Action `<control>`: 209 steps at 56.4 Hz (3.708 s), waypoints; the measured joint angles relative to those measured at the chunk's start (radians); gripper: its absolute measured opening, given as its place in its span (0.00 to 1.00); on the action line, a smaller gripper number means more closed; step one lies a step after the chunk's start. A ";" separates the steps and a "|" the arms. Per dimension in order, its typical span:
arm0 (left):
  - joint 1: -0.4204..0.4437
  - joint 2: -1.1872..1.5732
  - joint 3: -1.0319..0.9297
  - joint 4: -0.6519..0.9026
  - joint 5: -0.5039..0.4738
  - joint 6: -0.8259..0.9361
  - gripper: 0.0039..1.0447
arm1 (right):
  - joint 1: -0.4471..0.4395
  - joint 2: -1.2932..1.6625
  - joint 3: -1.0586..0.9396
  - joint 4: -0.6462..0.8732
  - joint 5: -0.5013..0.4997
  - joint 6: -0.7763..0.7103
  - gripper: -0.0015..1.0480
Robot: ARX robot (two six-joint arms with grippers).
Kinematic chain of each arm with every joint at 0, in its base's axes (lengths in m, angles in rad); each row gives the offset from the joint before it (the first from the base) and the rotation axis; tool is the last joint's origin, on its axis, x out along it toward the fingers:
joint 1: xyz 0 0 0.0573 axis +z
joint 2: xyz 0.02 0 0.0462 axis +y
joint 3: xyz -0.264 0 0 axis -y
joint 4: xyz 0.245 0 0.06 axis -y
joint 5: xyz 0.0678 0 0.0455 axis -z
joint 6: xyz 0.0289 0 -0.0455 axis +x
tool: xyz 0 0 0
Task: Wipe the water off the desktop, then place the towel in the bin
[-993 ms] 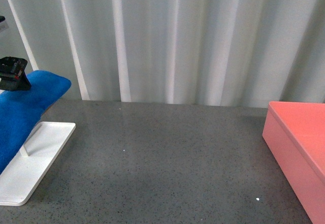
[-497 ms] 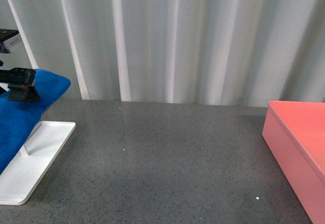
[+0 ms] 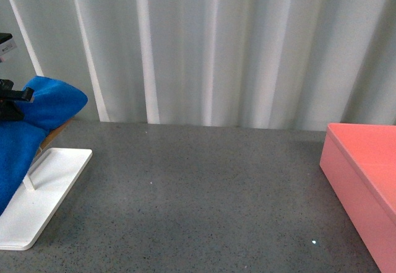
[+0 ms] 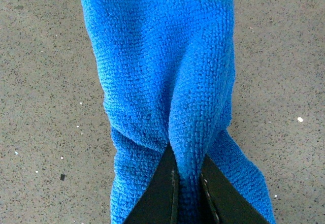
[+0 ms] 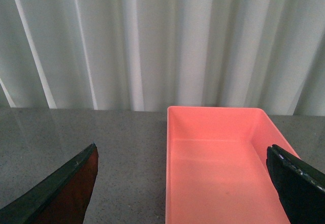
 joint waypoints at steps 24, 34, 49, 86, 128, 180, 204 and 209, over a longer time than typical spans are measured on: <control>-0.012 -0.195 0.012 -0.017 0.154 -0.077 0.04 | 0.000 0.000 0.000 0.000 0.000 0.000 0.93; -0.079 -0.374 -0.126 0.042 0.276 -0.143 0.04 | 0.000 0.000 0.000 0.000 0.000 0.000 0.93; -0.294 -0.550 -0.415 0.192 0.363 -0.221 0.04 | 0.000 0.000 0.000 0.000 0.000 0.000 0.93; -0.608 -0.463 -0.559 0.610 0.410 -0.465 0.04 | 0.000 0.000 0.000 0.000 0.000 0.000 0.93; -0.687 -0.476 -0.507 0.597 0.329 -0.568 0.04 | 0.048 1.070 0.299 0.393 -0.735 0.035 0.93; -0.703 -0.478 -0.474 0.579 0.343 -0.699 0.04 | 0.261 1.359 0.399 0.763 -0.767 0.095 0.58; -0.675 -0.467 -0.460 0.570 0.346 -0.698 0.04 | 0.212 1.343 0.397 0.734 -0.769 0.102 0.03; -0.672 -0.460 -0.459 0.569 0.347 -0.697 0.04 | 0.201 1.336 0.397 0.715 -0.771 0.092 0.03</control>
